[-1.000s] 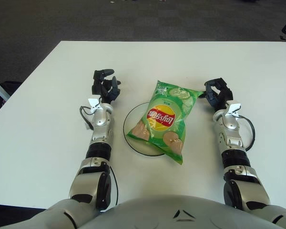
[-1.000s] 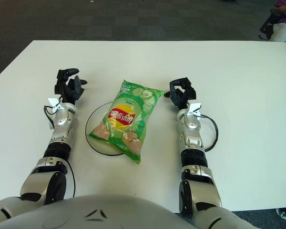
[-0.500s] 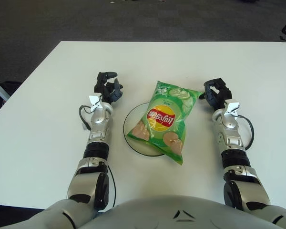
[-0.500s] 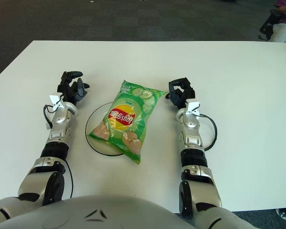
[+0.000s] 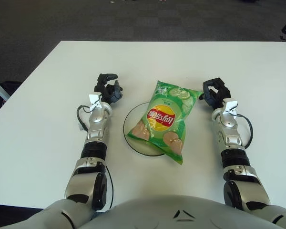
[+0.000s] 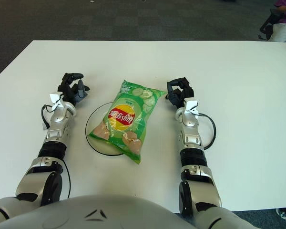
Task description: Put the snack into the plate.
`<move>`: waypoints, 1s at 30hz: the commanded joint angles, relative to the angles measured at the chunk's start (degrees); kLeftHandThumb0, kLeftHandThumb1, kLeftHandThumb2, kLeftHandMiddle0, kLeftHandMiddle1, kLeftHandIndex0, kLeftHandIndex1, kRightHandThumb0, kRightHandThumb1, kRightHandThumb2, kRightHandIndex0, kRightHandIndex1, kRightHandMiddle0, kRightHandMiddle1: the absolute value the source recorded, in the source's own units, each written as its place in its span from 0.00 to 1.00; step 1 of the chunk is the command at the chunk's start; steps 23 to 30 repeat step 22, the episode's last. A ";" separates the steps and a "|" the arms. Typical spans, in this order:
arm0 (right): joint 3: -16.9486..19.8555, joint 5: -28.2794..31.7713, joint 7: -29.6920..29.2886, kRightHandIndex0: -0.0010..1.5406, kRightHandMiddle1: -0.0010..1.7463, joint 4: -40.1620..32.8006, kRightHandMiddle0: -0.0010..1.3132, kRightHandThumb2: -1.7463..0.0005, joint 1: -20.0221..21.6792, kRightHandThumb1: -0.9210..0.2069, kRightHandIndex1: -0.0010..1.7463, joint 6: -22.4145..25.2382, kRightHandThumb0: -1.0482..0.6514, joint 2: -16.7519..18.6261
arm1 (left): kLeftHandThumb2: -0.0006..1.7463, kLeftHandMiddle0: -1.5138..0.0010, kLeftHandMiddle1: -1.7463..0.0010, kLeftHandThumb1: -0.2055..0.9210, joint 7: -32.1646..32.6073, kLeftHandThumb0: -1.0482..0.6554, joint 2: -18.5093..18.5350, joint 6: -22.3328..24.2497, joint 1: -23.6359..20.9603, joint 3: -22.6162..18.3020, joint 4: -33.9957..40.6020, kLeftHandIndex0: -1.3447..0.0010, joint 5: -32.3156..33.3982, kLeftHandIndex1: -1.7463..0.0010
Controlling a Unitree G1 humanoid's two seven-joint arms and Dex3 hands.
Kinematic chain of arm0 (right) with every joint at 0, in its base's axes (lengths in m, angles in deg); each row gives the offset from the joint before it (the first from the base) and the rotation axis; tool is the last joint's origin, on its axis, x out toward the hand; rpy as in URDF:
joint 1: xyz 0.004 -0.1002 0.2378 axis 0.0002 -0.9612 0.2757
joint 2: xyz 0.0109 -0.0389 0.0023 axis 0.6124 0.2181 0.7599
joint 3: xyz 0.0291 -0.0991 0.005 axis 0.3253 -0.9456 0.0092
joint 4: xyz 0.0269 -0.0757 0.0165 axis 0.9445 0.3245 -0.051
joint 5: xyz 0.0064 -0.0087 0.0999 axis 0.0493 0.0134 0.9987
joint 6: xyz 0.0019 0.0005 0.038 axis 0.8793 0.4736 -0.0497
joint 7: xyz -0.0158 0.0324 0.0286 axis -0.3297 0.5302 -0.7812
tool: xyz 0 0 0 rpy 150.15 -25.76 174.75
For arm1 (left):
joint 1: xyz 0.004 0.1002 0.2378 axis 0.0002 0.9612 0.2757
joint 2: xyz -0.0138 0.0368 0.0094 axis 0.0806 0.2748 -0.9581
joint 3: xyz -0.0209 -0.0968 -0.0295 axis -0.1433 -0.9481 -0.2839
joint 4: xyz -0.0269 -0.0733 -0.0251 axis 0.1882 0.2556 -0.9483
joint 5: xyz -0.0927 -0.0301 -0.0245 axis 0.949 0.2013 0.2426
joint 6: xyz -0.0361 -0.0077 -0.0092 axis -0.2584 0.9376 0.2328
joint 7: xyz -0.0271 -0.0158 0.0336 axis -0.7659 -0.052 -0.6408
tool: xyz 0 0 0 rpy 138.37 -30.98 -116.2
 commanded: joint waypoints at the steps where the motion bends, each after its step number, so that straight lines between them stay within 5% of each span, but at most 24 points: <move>1: -0.12 -0.37 -0.45 0.42 0.94 -0.25 0.27 0.69 -0.77 0.08 0.96 1.12 0.40 0.10 | 0.62 0.65 0.02 0.61 0.93 0.61 0.69 0.93 0.28 0.75 0.34 0.76 -1.66 0.06; 8: -0.18 -0.48 -0.72 0.43 0.94 -0.76 0.28 0.68 -1.15 0.09 0.96 1.23 0.40 0.07 | 0.63 0.64 0.03 0.60 4.73 0.61 0.74 0.63 -0.35 2.74 -1.56 0.74 -6.42 0.06; 30: -0.18 -0.73 -1.63 0.43 0.94 -3.50 0.28 0.68 -2.63 0.09 0.97 2.18 0.40 0.02 | 0.62 0.63 0.04 0.60 5.36 0.61 0.51 0.57 -0.26 2.92 -1.47 0.73 -7.26 0.07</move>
